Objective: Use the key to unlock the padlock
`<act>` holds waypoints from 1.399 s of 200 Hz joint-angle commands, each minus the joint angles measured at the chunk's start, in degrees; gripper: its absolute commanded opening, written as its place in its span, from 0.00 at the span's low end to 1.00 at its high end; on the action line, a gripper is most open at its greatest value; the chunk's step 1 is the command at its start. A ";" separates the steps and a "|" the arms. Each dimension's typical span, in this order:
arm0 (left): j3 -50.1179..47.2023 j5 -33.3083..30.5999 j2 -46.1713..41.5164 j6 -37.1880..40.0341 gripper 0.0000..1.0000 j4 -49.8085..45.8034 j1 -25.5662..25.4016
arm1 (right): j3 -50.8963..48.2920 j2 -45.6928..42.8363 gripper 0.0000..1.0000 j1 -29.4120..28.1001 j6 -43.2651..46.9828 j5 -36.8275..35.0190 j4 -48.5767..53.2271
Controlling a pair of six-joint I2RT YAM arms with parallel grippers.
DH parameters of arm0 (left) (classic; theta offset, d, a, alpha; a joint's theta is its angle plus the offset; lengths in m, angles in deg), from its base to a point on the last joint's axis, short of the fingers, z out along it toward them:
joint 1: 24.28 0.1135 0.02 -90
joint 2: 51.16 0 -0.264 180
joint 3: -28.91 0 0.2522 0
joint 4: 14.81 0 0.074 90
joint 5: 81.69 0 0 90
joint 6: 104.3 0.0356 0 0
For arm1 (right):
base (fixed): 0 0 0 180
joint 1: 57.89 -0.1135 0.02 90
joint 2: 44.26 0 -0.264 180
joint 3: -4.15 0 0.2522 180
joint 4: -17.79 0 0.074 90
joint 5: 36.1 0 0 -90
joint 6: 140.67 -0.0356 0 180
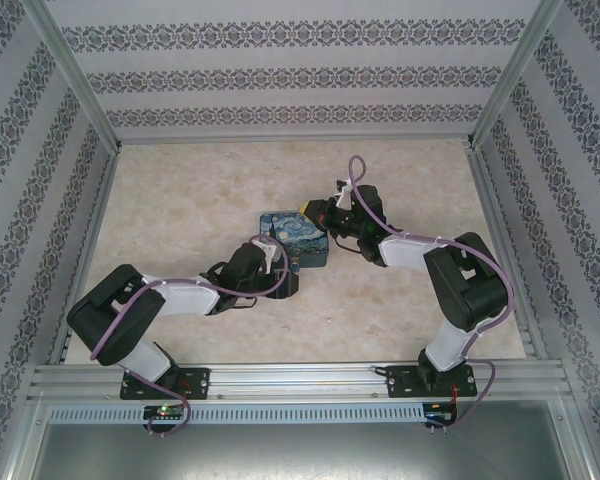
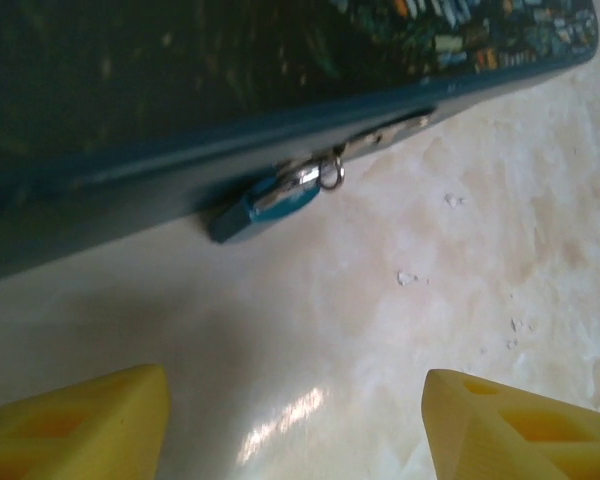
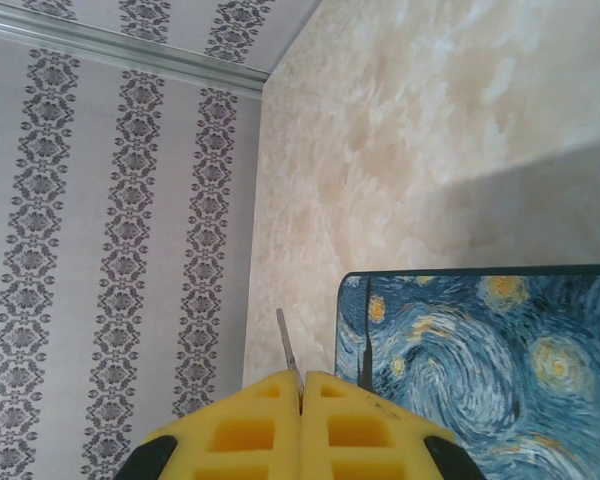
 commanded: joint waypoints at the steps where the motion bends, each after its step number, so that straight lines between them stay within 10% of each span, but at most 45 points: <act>1: 1.64 -4.17 2.88 2.99 0.64 5.93 -0.86 | 0.03 1.10 0.00 -0.47 1.24 0.11 -1.88; 152: 7.86 -12.93 16.46 9.67 0.63 12.54 -0.77 | 3.51 8.22 0.00 1.63 0.15 1.81 -2.96; 280: 8.06 3.68 21.68 -7.70 0.63 29.52 3.56 | 4.09 10.40 0.00 3.28 -0.08 3.17 -3.72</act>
